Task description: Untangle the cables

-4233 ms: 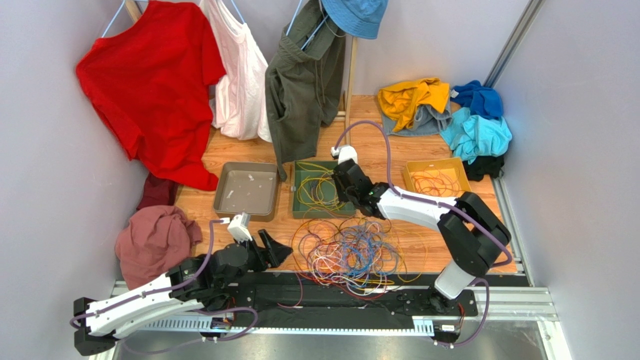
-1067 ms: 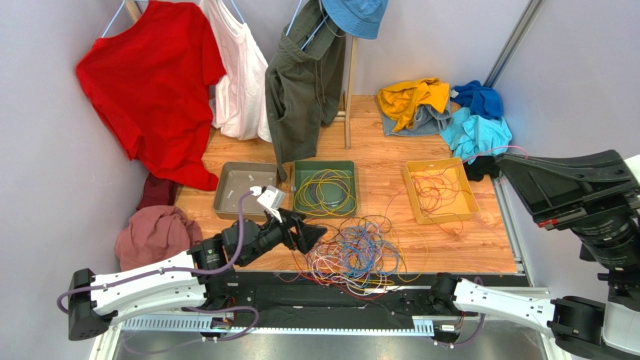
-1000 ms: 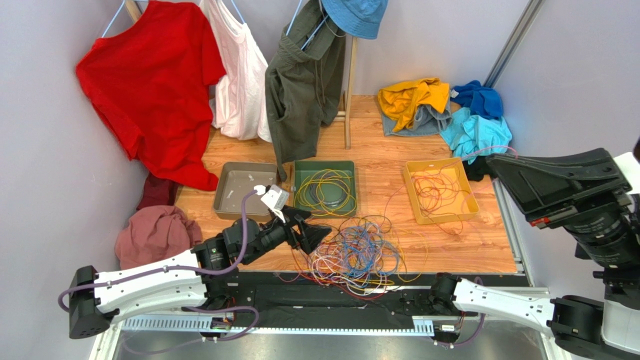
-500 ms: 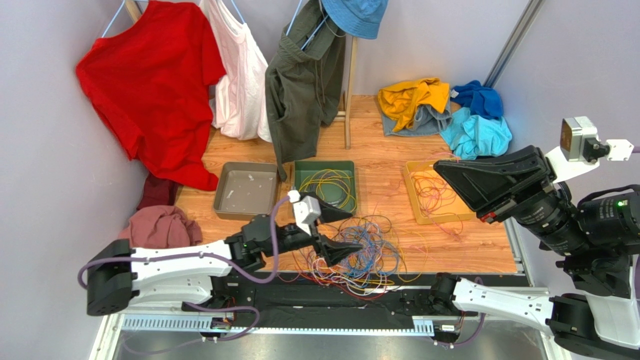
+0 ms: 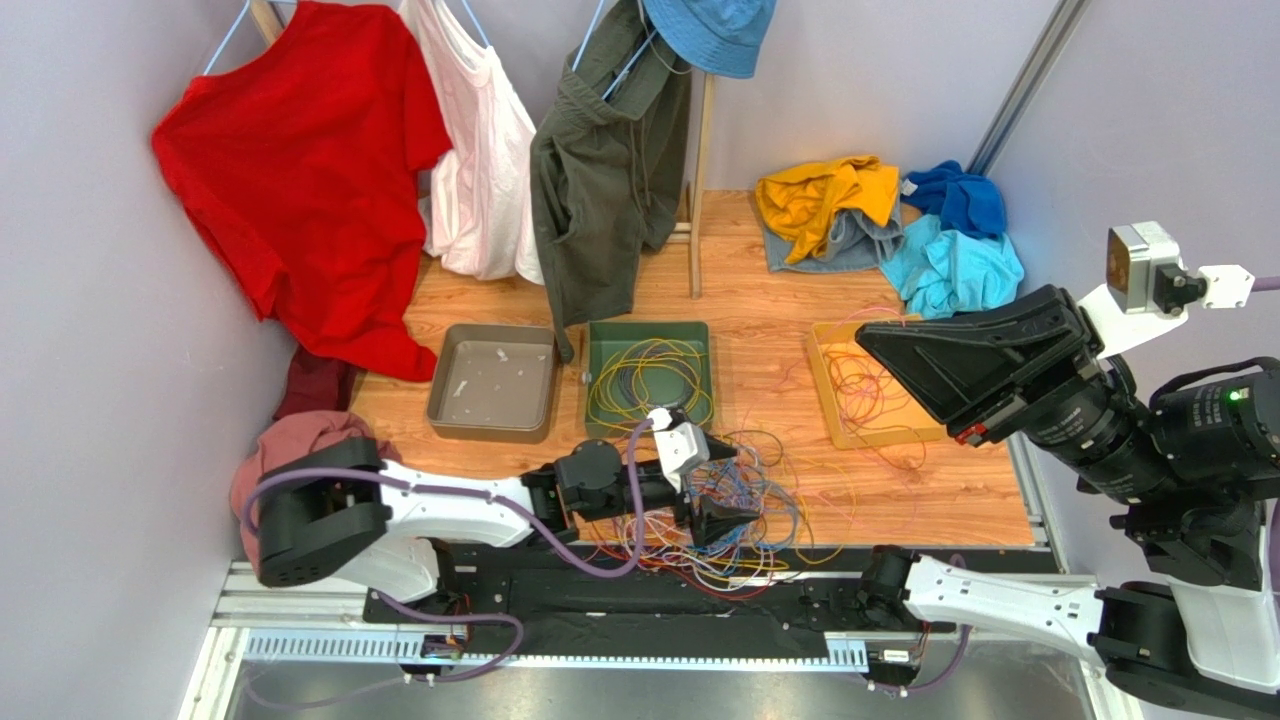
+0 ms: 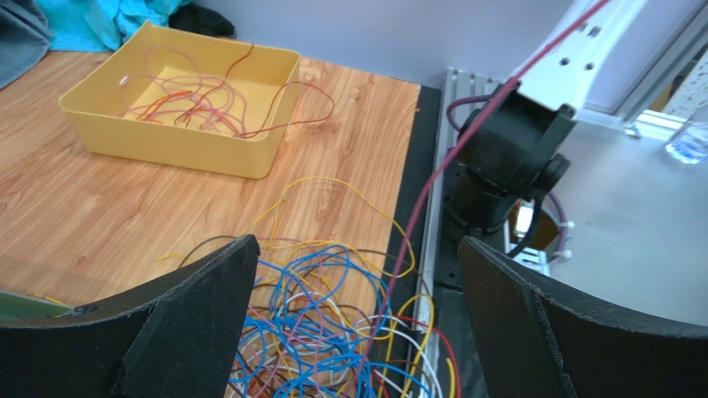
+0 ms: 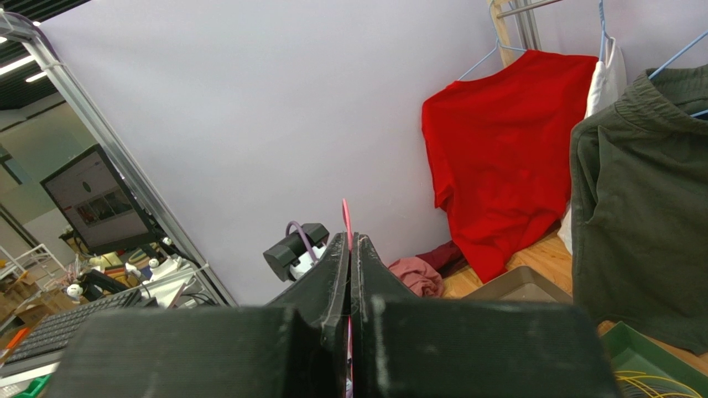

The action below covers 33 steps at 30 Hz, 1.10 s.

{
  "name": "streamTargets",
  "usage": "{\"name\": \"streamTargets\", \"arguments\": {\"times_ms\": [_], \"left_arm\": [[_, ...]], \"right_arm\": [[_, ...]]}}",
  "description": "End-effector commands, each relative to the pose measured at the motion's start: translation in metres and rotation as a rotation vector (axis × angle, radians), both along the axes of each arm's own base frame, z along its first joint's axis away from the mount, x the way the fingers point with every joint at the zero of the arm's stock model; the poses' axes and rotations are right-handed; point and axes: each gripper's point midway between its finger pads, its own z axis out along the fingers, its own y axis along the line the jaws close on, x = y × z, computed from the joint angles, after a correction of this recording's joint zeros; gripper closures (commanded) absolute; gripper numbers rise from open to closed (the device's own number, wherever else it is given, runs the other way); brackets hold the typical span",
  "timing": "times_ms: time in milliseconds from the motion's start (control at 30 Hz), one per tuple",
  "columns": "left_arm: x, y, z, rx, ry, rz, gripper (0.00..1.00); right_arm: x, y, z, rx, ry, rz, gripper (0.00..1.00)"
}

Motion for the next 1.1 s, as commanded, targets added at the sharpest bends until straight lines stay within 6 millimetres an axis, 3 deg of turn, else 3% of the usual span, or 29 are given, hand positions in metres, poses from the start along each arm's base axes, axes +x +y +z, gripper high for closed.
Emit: {"name": "streamTargets", "arguments": {"times_ms": [0,100,133,200,233,300,367,400,433,500,533,600,733,767,800,833,867,900,933,967,1033,1067], "left_arm": [[0.015,-0.019,0.015,-0.076,-0.066,0.043,0.02],[0.025,-0.024,-0.004,-0.056,-0.047,0.074,0.09],[0.028,-0.024,-0.004,-0.07,-0.042,0.076,0.19],[0.034,-0.019,-0.016,-0.063,0.003,0.089,0.3],[0.035,-0.017,-0.013,-0.086,0.008,0.088,0.4],[0.038,-0.008,-0.013,-0.094,0.023,0.103,0.51],[0.04,0.001,-0.001,-0.106,0.018,0.129,0.65],[0.04,0.003,-0.005,-0.066,0.017,0.131,0.71],[0.038,0.009,0.012,-0.089,0.004,0.132,0.88],[0.04,0.014,0.015,-0.039,0.009,0.155,1.0],[0.039,0.021,0.035,-0.069,-0.002,0.162,1.0],[0.04,0.026,0.044,-0.034,0.018,0.178,1.0],[0.043,0.046,0.09,0.019,0.063,0.246,1.0],[0.047,0.048,0.127,-0.016,0.059,0.269,1.0],[0.047,0.055,0.119,0.071,0.093,0.289,1.0],[0.048,0.058,0.13,0.082,0.101,0.303,1.0],[0.05,0.062,0.167,0.046,0.095,0.319,1.0],[0.048,0.067,0.166,0.099,0.111,0.324,1.0],[0.049,0.067,0.177,0.097,0.109,0.326,1.0],[0.046,0.07,0.212,0.04,0.099,0.319,1.0],[0.044,0.074,0.231,0.023,0.114,0.318,1.0],[0.043,0.08,0.257,-0.029,0.11,0.324,1.0]], "right_arm": [[-0.011,-0.009,0.01,0.021,-0.012,0.033,1.0],[-0.011,-0.012,0.01,0.013,-0.014,0.022,1.0],[-0.01,-0.015,0.008,0.008,-0.011,0.012,1.0],[-0.012,-0.019,0.007,0.01,-0.02,0.009,1.0],[-0.007,-0.021,0.005,0.011,-0.008,-0.023,1.0],[-0.008,-0.026,0.004,0.017,-0.01,-0.028,1.0],[-0.007,-0.027,0.002,0.016,-0.014,-0.038,1.0],[-0.008,-0.029,0.001,0.018,-0.014,-0.041,1.0],[-0.008,-0.03,0.001,0.021,-0.017,-0.041,1.0],[-0.008,-0.032,-0.001,0.024,-0.015,-0.045,1.0],[-0.007,-0.033,-0.002,0.025,-0.014,-0.051,1.0],[-0.007,-0.036,-0.004,0.03,-0.014,-0.06,1.0],[-0.004,-0.04,-0.007,0.027,-0.014,-0.085,1.0],[-0.003,-0.04,-0.008,0.022,-0.015,-0.093,1.0],[0.0,-0.039,-0.01,0.017,-0.014,-0.103,1.0],[0.004,-0.039,-0.013,0.008,-0.008,-0.121,1.0],[0.006,-0.039,-0.015,0.0,-0.004,-0.134,1.0],[0.009,-0.038,-0.016,-0.013,-0.009,-0.148,1.0],[0.016,-0.038,-0.021,-0.034,0.005,-0.181,1.0],[0.02,-0.038,-0.025,-0.051,0.011,-0.203,1.0],[0.034,-0.032,-0.04,-0.11,0.035,-0.257,1.0],[0.038,-0.028,-0.046,-0.131,0.041,-0.266,1.0]]}}
